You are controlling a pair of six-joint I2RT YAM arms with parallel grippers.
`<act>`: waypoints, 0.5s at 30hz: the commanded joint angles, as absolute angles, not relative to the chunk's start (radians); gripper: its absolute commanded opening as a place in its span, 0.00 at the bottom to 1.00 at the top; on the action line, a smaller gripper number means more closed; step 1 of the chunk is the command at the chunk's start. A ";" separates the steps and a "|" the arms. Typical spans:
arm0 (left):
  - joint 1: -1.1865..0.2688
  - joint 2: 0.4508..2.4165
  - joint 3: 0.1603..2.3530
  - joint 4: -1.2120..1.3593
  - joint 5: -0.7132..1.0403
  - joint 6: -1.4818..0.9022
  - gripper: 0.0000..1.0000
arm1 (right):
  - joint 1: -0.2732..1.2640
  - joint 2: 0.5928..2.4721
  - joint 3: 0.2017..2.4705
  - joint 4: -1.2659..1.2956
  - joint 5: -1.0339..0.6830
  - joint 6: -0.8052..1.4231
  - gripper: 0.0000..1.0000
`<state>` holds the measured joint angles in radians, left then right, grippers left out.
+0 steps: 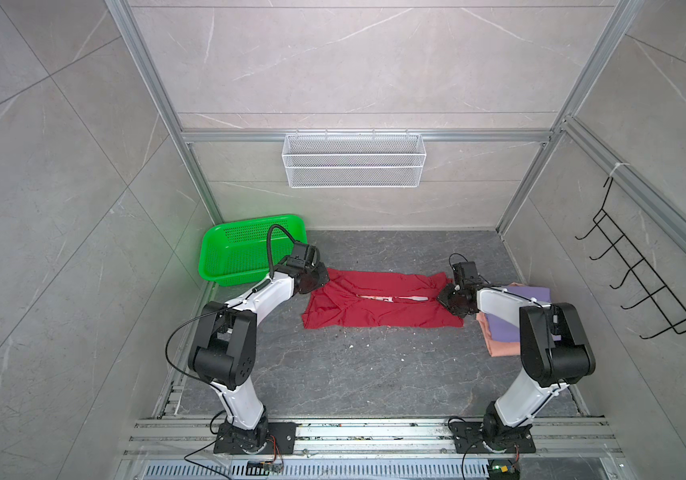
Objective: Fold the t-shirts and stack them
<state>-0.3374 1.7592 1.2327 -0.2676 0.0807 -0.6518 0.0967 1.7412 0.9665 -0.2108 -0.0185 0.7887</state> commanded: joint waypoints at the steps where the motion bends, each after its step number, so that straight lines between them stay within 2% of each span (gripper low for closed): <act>1: -0.331 1.784 1.290 -0.251 0.070 -0.622 0.14 | 0.091 1.740 1.001 -0.173 -0.003 0.779 0.19; 2: -0.331 1.785 1.294 -0.257 0.068 -0.618 0.25 | 0.091 1.722 0.994 -0.169 0.001 0.773 0.34; 3: -0.331 1.777 1.292 -0.257 0.063 -0.612 0.38 | 0.091 1.699 0.988 -0.166 0.006 0.762 0.44; 4: -0.331 1.769 1.288 -0.256 0.055 -0.604 0.45 | 0.091 1.678 0.984 -0.170 0.012 0.752 0.49; 6: -0.331 1.734 1.281 -0.264 0.026 -0.592 0.53 | 0.091 1.624 0.979 -0.190 0.021 0.725 0.52; 11: -0.343 1.671 1.265 -0.308 0.012 -0.584 0.58 | 0.108 1.534 0.965 -0.206 0.004 0.707 0.53; 15: -0.384 1.671 1.234 -0.313 0.035 -0.616 0.58 | 0.154 1.572 0.999 -0.186 -0.023 0.707 0.53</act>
<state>-0.3531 1.7046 1.2484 -0.2920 0.0280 -0.6121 0.1204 1.5394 0.9764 -0.1814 -0.0055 0.7307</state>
